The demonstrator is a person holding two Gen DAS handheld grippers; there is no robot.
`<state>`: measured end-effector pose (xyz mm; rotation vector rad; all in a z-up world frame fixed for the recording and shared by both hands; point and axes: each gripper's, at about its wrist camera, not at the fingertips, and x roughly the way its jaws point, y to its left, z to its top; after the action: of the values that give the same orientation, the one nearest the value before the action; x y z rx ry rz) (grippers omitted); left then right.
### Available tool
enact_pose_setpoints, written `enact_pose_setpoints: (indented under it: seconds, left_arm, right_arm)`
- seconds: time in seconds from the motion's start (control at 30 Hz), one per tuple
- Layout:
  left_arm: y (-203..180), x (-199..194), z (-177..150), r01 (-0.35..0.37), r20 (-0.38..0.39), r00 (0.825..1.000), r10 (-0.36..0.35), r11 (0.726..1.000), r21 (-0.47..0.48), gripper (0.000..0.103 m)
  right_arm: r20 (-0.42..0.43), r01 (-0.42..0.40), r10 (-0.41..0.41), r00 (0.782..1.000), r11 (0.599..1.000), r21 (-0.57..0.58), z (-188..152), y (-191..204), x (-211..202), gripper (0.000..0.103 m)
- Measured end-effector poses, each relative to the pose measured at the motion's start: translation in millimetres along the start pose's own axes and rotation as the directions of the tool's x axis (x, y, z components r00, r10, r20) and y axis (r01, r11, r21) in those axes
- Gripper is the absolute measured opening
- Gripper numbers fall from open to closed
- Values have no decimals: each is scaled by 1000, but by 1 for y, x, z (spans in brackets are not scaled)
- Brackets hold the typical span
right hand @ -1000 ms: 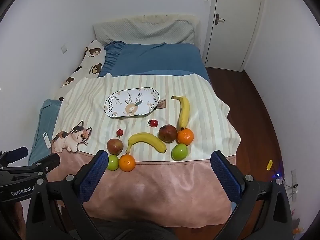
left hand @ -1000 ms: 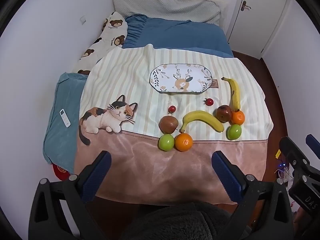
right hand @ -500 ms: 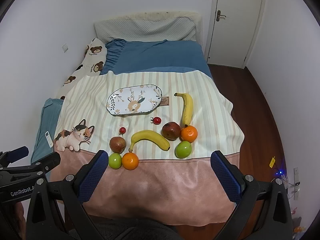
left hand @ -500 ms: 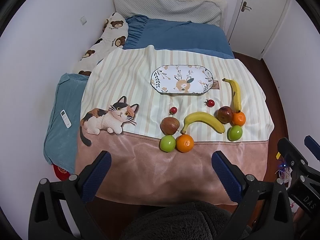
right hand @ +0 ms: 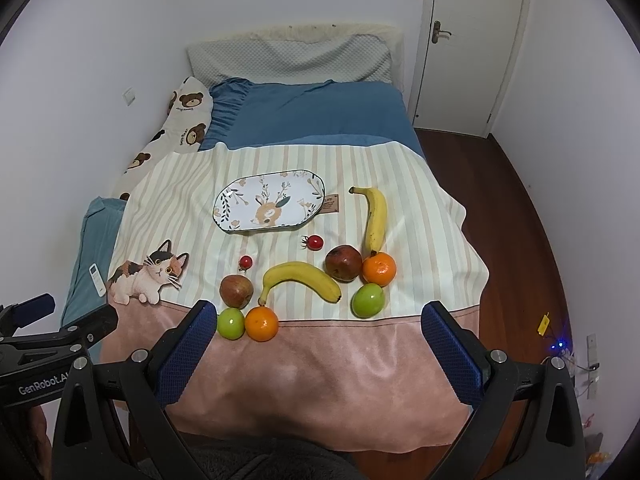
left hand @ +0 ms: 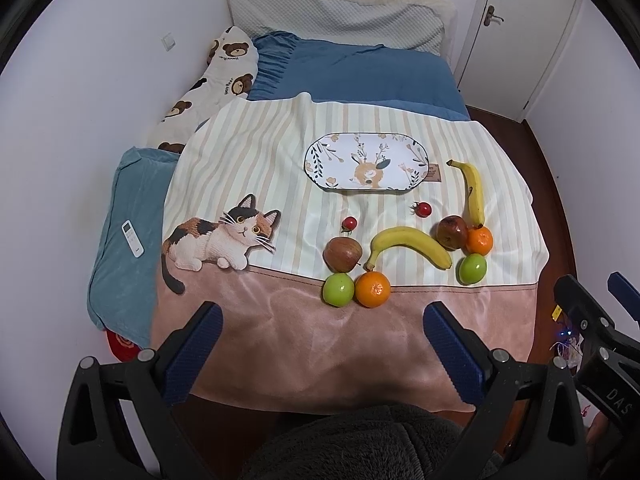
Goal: Organize fruits
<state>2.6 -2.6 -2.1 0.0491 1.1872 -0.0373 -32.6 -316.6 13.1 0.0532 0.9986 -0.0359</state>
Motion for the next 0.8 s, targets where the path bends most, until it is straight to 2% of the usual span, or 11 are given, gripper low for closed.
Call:
enact_pose_setpoints:
  seconds: [0.8]
  left_arm:
    - [5,-3,2,2,8,1000,-2,1000,1,103]
  right_arm:
    - [-1,-1,1,1000,1000,2,2,1,-2,103]
